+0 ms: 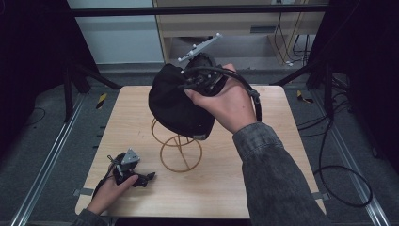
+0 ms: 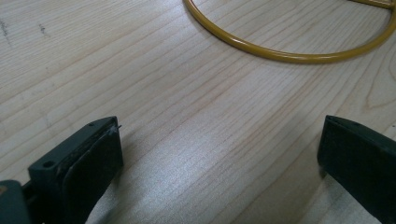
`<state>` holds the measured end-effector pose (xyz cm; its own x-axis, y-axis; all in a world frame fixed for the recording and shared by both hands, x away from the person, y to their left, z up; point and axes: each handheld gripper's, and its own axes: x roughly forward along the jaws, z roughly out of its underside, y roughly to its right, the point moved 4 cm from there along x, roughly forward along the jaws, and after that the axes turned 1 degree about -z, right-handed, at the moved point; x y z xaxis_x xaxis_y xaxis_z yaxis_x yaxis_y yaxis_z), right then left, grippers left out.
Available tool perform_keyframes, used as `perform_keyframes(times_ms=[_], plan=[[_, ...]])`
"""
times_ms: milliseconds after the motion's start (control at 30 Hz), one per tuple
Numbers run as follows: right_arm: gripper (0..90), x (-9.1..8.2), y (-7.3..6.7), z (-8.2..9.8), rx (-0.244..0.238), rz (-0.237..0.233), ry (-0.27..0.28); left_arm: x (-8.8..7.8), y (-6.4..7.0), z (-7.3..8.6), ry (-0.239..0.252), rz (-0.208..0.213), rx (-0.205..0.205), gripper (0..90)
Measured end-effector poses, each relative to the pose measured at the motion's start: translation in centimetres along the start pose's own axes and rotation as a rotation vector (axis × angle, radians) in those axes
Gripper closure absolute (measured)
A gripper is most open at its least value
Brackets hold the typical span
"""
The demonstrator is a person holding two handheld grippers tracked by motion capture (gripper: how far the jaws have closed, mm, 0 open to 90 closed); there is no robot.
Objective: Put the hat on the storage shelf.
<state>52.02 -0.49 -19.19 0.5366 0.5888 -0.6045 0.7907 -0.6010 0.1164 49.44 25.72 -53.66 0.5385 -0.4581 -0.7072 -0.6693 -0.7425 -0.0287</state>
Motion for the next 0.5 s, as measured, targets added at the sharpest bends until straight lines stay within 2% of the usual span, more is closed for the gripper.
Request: perform_keyframes(times_ms=[200, 500], plan=[[78.4, 0.5, -0.5, -0.2, -0.009, -0.020, -0.005, 0.0, 0.0, 0.0, 0.000, 0.000, 0.000, 0.0], [78.4, 1.6, -0.8, -0.4, -0.021, -0.022, -0.031, 0.0, 0.0, 0.0, 0.000, 0.001, 0.002, 0.0]])
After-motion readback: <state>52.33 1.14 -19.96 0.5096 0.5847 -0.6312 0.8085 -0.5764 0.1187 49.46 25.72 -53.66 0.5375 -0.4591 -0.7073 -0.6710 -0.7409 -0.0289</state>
